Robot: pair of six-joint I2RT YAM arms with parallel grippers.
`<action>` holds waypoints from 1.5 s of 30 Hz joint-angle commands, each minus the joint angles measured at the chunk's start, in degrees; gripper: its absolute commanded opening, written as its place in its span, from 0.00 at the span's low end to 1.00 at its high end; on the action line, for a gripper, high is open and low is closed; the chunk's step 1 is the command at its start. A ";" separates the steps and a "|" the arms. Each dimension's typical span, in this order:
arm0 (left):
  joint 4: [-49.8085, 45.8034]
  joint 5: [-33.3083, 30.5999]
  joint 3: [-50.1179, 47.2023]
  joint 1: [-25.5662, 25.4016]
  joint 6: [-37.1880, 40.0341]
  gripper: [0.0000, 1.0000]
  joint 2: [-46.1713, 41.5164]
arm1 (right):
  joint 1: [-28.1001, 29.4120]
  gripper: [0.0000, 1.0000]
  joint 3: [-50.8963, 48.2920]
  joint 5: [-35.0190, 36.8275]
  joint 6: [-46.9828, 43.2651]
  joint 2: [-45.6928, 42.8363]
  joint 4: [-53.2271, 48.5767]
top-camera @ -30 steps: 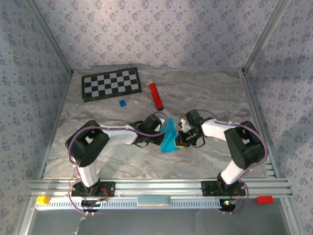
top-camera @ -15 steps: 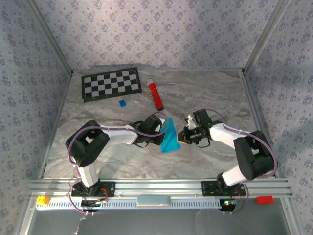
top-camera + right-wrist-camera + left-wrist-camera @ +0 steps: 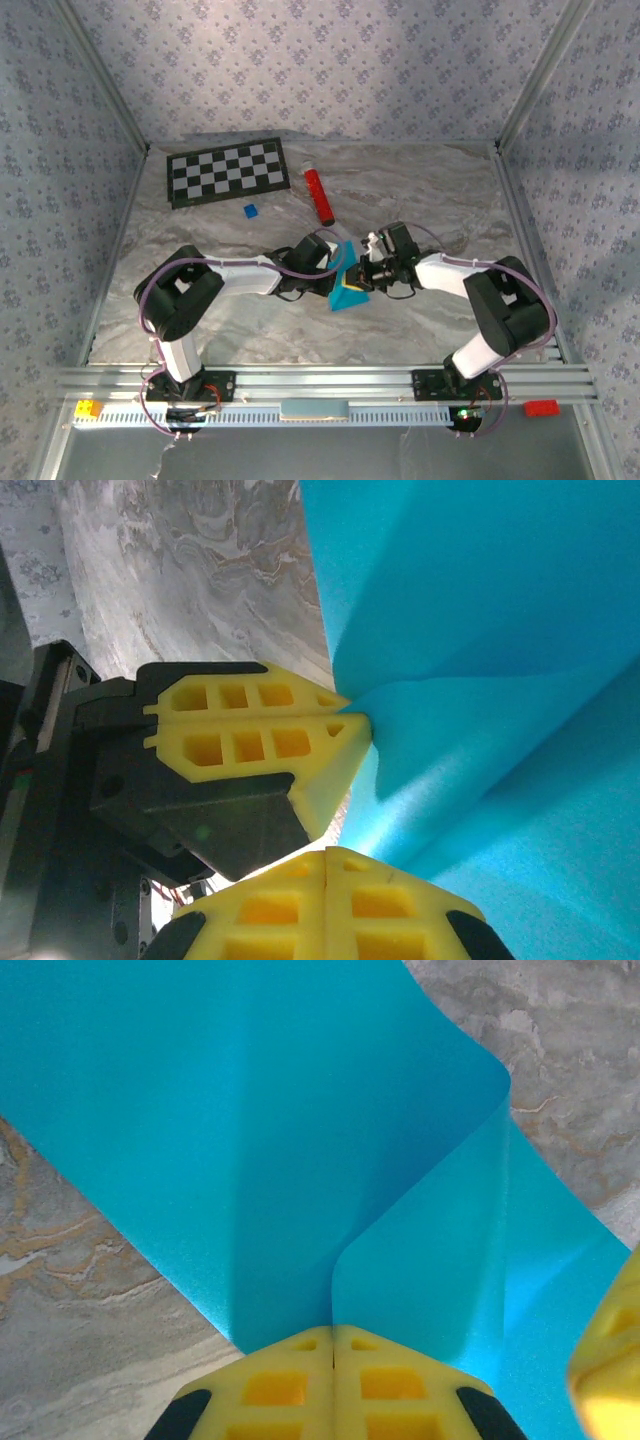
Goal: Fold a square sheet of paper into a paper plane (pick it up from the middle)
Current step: Fold the triangle a second time at the center of the table.
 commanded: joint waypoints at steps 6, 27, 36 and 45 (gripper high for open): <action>-1.08 -0.27 -0.33 0.14 0.00 0.00 0.24 | 1.33 0.00 -0.38 -1.03 4.04 3.40 5.46; -1.66 0.00 -0.06 0.05 0.54 0.00 0.77 | 0.69 0.00 -6.03 1.37 5.74 6.90 10.99; -2.16 0.07 -0.04 0.03 0.88 0.00 0.77 | -1.02 0.00 -1.31 1.73 3.14 1.45 4.94; -2.45 -0.03 0.39 0.01 1.06 0.00 0.86 | -2.87 0.00 -2.06 6.71 3.22 7.73 3.67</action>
